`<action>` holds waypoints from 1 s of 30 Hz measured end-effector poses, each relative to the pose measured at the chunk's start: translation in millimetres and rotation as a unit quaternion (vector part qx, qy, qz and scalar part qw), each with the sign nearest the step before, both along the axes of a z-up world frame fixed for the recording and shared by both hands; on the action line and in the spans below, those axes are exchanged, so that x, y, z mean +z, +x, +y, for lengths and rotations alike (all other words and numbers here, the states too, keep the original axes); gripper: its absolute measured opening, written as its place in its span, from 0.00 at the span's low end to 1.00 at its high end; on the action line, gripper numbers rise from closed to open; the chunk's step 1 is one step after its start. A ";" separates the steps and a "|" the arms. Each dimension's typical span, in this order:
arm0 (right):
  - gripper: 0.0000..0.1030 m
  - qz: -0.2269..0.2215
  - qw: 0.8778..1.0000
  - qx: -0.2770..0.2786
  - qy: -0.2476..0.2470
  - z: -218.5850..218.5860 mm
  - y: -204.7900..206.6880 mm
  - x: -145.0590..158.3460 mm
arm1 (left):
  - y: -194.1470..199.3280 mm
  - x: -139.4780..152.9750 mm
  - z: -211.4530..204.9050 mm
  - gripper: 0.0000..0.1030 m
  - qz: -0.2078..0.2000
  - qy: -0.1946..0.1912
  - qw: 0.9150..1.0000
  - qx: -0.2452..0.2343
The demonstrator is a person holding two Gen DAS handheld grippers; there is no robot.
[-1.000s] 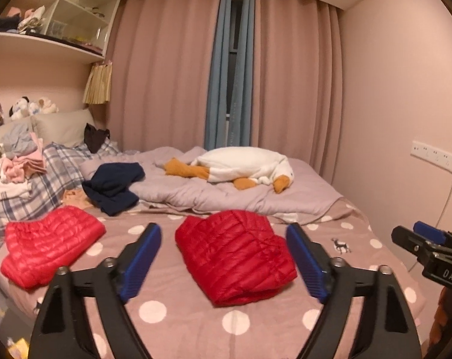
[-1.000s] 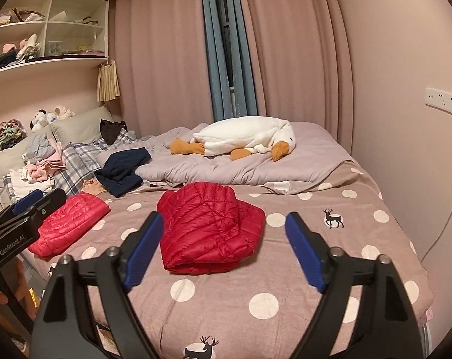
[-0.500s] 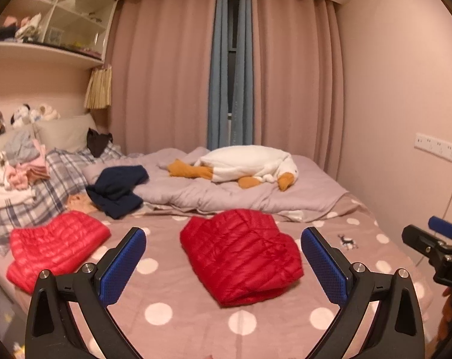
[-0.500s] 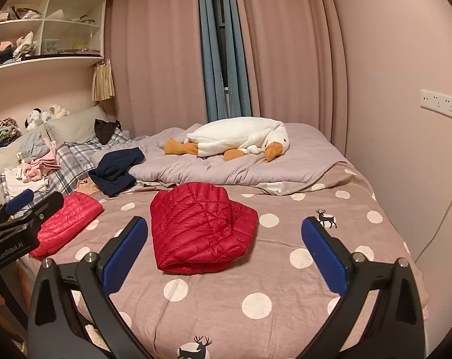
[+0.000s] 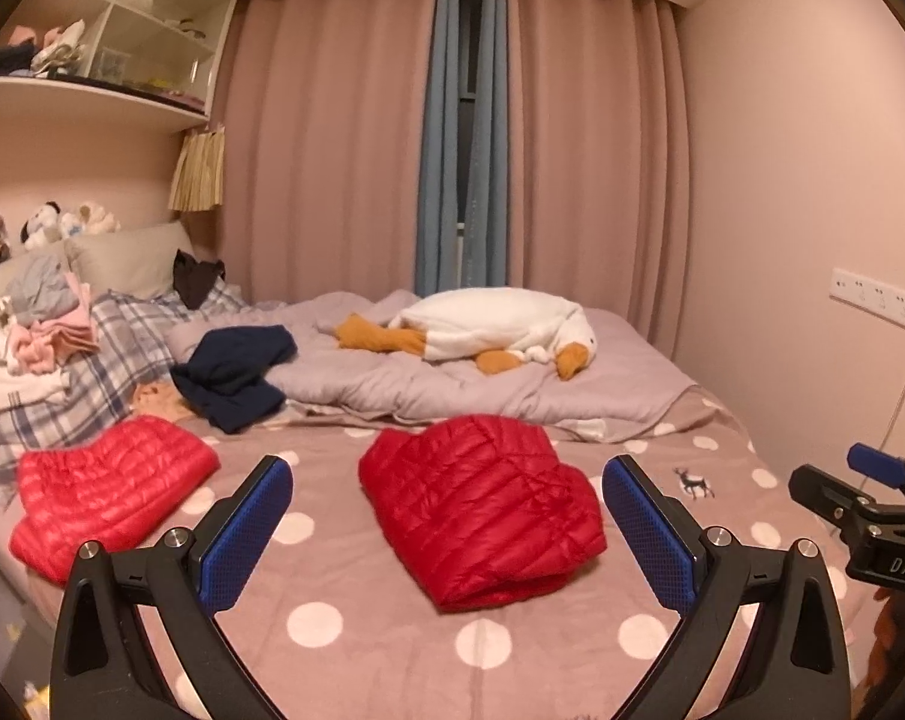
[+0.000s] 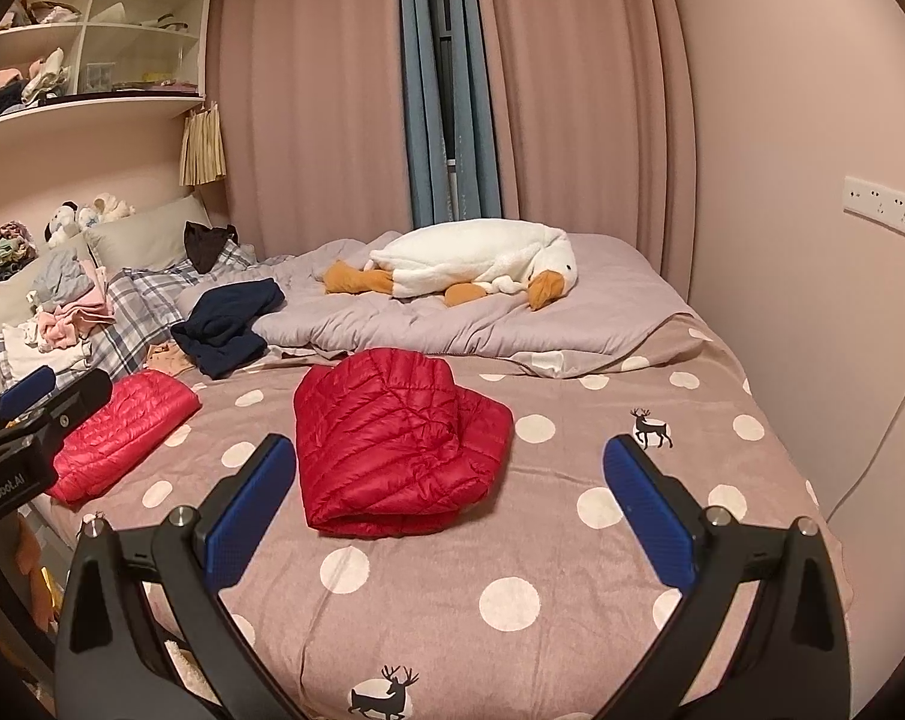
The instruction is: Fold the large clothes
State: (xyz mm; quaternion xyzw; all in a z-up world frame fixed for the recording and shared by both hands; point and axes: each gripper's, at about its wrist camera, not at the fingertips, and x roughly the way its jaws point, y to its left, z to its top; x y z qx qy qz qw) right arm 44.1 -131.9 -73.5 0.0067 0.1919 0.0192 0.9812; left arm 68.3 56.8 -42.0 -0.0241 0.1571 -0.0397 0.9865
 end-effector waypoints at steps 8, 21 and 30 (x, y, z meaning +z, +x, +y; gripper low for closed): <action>1.00 0.007 1.000 0.002 -0.007 2.7 1.3 -1.3 | 0.0 -1.9 -0.4 0.99 -0.008 -0.001 1.000 -0.004; 1.00 0.014 1.000 -0.006 -0.003 3.3 2.0 -3.4 | 1.9 -4.5 1.4 0.99 0.000 -0.017 0.999 -0.030; 1.00 0.016 1.000 -0.006 -0.006 4.3 0.3 -4.3 | 3.9 -6.2 5.8 0.99 0.012 -0.013 1.000 -0.011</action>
